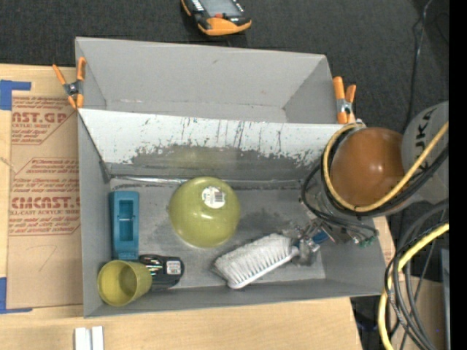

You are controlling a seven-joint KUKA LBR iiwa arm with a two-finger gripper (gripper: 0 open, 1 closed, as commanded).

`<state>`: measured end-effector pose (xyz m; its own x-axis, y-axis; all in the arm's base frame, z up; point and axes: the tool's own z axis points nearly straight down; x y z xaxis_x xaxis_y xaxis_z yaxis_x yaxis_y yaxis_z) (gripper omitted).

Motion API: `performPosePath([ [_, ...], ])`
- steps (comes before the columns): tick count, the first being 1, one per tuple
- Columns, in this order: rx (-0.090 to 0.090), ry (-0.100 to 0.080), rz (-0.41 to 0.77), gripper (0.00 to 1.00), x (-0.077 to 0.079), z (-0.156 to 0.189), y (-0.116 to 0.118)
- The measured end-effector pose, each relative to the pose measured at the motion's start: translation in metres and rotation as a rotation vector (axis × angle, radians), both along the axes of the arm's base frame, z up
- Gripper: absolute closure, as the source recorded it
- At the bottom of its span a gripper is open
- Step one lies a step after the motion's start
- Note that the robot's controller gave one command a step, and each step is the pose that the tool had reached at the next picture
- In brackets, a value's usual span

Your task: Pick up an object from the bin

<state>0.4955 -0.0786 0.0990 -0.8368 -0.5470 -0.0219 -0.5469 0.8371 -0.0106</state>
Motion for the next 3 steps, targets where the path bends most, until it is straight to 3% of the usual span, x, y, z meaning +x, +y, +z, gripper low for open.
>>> performPosePath([
  [1,-0.004,-0.019,0.14,1.0,0.031,0.102,-0.007],
  [2,0.003,0.009,0.016,1.0,-0.002,0.024,-0.003],
  [3,0.002,0.004,0.053,1.0,0.011,0.067,0.002],
])
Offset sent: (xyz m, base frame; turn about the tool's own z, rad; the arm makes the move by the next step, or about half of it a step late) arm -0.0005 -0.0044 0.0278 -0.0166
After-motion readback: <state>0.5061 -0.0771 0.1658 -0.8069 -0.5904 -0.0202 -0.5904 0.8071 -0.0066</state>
